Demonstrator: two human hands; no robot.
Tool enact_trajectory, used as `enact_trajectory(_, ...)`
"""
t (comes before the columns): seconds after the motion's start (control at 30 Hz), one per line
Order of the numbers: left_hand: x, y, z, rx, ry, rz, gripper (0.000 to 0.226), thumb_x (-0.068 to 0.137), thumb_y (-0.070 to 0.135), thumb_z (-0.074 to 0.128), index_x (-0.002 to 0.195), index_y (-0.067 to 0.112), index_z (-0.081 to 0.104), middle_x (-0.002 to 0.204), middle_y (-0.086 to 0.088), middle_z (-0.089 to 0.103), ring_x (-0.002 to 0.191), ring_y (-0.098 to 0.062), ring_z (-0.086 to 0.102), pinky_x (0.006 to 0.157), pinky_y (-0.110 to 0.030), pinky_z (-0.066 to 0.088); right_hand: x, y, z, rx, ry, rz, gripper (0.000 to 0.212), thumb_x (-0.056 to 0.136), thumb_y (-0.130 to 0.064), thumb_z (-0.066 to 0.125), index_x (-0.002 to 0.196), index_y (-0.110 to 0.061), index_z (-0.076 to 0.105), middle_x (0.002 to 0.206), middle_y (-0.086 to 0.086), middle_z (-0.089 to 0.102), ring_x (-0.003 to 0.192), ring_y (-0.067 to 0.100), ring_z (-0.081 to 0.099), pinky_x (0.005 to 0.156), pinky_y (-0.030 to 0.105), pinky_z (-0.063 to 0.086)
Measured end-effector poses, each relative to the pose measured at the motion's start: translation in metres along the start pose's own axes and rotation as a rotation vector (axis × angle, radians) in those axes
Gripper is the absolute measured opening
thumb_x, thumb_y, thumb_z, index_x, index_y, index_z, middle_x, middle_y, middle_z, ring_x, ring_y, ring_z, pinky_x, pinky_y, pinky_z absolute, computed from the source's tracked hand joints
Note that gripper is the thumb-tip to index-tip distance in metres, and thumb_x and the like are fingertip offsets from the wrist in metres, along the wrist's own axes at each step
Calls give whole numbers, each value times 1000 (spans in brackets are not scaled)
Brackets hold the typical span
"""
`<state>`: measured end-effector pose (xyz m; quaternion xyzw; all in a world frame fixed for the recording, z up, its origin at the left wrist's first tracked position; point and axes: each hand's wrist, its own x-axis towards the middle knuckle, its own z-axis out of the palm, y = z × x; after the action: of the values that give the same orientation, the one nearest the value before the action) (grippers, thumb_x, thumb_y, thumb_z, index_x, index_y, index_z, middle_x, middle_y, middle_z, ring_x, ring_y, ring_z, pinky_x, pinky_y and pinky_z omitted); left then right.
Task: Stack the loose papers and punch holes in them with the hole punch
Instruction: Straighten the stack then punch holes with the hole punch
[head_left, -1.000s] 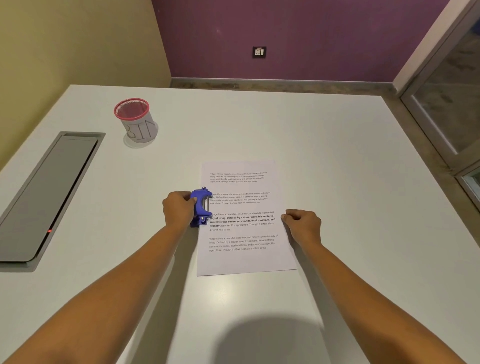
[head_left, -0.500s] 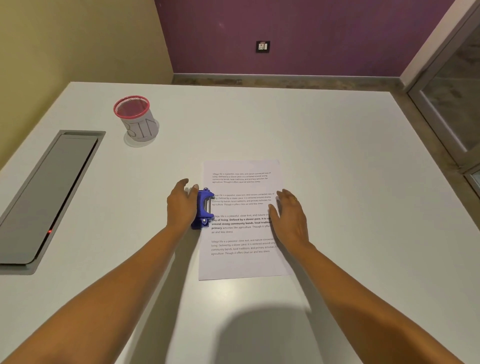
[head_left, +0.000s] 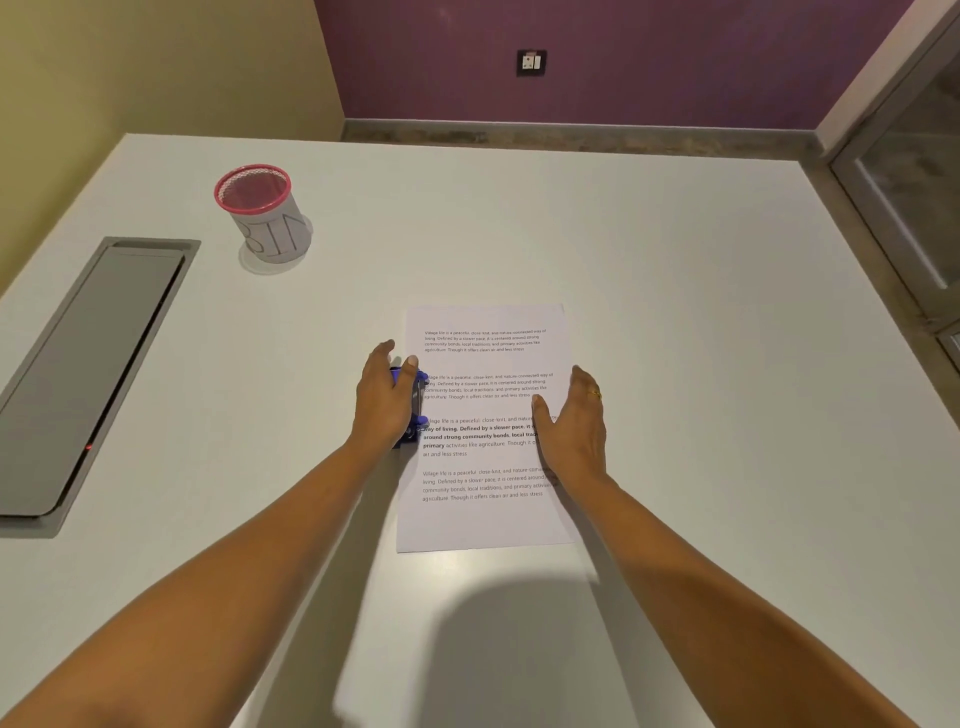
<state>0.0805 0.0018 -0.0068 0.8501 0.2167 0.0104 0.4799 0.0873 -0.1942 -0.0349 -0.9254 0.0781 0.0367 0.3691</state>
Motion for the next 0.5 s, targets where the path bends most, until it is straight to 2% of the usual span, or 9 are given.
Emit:
enact_trajectory(0.2, 2, 0, 1, 2, 6, -1, 46, 98, 28, 37, 139, 7, 34, 143, -13, 40, 130, -26, 40, 104, -29, 30, 1, 0, 2, -33, 1, -4, 63, 94, -26, 46, 145, -3, 18, 153, 13, 23, 141, 24, 23, 114, 33, 24)
enact_trajectory(0.3, 3, 0, 2, 18, 21, 28, 45, 98, 25, 37, 138, 5, 34, 136, -7, 43, 124, -20, 44, 91, -15, 32, 2, 0, 2, -159, 18, -65, 62, 95, -29, 43, 145, -3, 18, 154, 13, 22, 144, 24, 18, 119, 34, 17)
enact_trajectory(0.33, 5, -2, 2, 52, 31, 49, 45, 98, 25, 37, 138, 5, 34, 140, -7, 40, 127, -21, 41, 93, -16, 30, 2, 0, 2, -196, 16, -107, 61, 96, -30, 41, 145, -4, 19, 155, 12, 22, 144, 23, 16, 120, 35, 13)
enact_trajectory(0.43, 11, -5, 2, 200, 51, 118, 47, 98, 25, 37, 139, 4, 33, 152, -12, 26, 143, -25, 18, 113, -34, 21, 4, -6, 7, -251, -30, -216, 59, 97, -32, 38, 146, -6, 19, 156, 11, 17, 146, 23, 11, 120, 34, 7)
enact_trajectory(0.5, 16, -6, 2, 315, 40, 150, 49, 98, 26, 38, 140, 3, 31, 154, -13, 21, 146, -26, 7, 118, -41, 12, 7, -8, 13, -285, -76, -258, 61, 97, -34, 36, 147, -6, 15, 158, 10, 11, 146, 23, 6, 119, 32, 3)
